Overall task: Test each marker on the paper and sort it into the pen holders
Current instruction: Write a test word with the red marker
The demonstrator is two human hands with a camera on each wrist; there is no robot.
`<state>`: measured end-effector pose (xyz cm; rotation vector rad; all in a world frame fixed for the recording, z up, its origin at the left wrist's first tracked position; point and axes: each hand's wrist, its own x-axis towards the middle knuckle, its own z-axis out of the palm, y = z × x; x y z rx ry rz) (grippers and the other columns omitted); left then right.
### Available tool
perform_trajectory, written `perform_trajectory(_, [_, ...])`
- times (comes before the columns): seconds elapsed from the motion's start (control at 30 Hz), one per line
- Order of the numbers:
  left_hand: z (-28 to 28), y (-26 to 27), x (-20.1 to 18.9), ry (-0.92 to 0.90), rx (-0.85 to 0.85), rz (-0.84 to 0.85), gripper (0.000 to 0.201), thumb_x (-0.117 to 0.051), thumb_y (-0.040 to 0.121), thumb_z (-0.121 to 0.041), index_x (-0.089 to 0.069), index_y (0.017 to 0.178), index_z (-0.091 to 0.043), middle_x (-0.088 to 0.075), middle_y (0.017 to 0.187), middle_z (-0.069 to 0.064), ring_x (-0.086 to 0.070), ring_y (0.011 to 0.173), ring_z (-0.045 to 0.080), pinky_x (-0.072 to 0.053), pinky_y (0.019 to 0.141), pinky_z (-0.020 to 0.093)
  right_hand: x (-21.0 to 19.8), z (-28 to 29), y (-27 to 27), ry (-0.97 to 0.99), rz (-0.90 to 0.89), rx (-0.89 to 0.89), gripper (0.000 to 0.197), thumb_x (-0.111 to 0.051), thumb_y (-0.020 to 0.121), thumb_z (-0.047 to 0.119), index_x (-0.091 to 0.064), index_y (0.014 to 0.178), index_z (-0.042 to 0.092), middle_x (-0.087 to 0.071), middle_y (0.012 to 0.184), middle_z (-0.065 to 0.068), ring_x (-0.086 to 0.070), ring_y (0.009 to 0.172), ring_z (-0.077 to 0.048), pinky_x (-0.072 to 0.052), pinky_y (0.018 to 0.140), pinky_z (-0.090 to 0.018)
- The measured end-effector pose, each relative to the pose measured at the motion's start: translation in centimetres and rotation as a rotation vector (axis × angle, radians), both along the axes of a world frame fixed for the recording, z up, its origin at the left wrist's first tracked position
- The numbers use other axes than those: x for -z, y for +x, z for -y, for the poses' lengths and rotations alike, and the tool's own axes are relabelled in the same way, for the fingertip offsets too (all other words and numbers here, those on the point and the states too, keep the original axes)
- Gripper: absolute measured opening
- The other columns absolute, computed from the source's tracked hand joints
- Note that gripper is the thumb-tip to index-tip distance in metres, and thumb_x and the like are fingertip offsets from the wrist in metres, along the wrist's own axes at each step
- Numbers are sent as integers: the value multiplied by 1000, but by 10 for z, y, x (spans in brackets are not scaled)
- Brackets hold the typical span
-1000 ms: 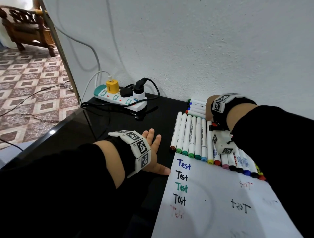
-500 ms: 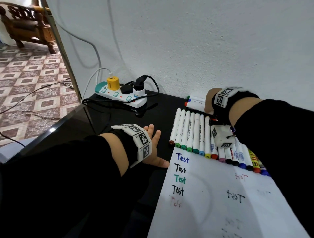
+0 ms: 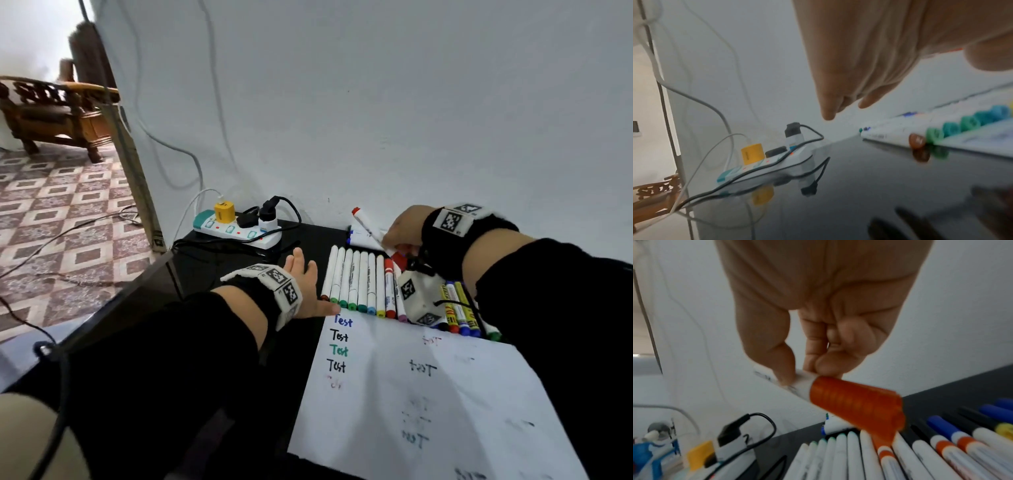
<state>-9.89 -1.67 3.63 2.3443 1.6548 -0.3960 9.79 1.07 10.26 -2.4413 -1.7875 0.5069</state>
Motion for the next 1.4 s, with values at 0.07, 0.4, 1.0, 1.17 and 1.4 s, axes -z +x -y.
perform_trajectory(0.07, [14,2,-18,7,39,88,92,-42,88,-62,2,150,-9,16,155,14,6,145,27,-10,115,45,-10,27,-9,18,-166,35,21,-67,76,28,-62,67,10,-62,64,-5,-51,54,-20,-45,62,-27])
perform_trajectory(0.4, [72,5,-78,-44,65,616,45,-38,95,-50,-63,117,-20,-66,114,-3,-60,109,13,-44,97,27,-34,101,-37,286,-930,68,10,-50,90,0,-53,86,8,-56,69,-9,-55,41,-8,-38,36,-15])
perform_trajectory(1.0, [118,-8,-74,-234,-50,1045,22,-39,99,-30,-57,93,-18,-52,74,-4,-54,67,8,-47,77,26,-27,155,-79,551,-943,281,27,-45,89,26,-56,68,11,-44,53,-3,-37,45,-15,-30,44,-21])
perform_trajectory(1.17, [118,-9,-75,-38,-9,889,29,-42,96,-42,-59,89,-19,-58,73,-6,-59,73,12,-51,89,37,-29,155,-86,561,-773,299,36,-44,87,36,-56,66,10,-54,61,-4,-48,54,-21,-40,63,-32])
perform_trajectory(1.4, [120,-8,-82,56,47,841,23,-40,98,-34,-54,87,-19,-57,66,-8,-54,57,5,-48,74,28,-35,156,-87,562,-728,322,30,-44,86,31,-57,73,7,-55,62,-4,-49,54,-22,-41,62,-31])
